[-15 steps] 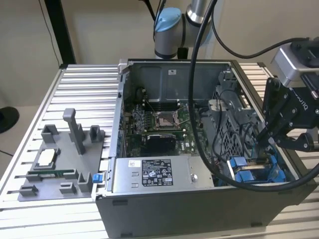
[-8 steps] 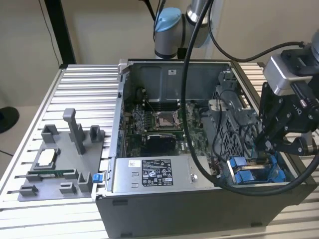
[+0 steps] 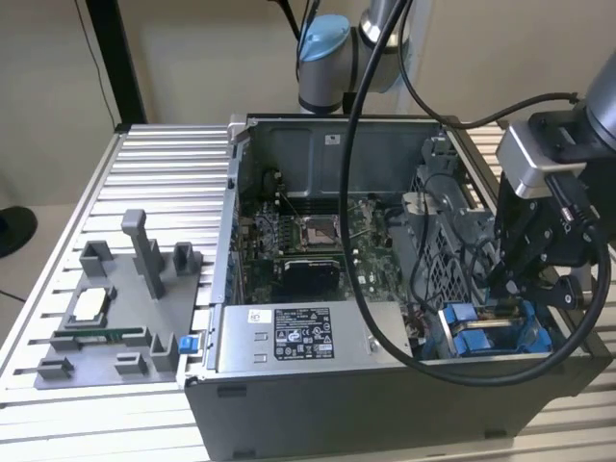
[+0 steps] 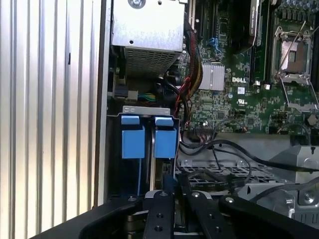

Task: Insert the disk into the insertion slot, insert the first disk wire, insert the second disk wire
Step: 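Insert the second disk wire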

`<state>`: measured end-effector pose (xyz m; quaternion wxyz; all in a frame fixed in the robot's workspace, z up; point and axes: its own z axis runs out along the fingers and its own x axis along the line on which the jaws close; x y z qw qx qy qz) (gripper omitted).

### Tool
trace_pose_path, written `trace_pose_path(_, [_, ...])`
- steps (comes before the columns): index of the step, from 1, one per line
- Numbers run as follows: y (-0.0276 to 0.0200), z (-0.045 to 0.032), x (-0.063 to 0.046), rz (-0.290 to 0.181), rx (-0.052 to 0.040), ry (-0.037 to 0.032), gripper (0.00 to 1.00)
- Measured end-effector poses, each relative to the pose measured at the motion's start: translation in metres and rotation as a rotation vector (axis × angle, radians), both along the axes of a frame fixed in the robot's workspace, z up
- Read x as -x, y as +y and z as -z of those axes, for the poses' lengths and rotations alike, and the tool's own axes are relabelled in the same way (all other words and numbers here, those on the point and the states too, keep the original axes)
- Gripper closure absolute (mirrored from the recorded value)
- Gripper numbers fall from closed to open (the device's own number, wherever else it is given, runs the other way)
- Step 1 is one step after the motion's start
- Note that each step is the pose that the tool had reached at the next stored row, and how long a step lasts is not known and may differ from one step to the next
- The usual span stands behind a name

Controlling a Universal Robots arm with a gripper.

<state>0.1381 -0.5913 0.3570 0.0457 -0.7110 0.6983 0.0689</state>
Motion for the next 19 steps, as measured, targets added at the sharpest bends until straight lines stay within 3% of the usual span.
trace_pose_path(19, [-0.0001,0.0069,0.0002,0.013,0.0016,-0.0012,1.00])
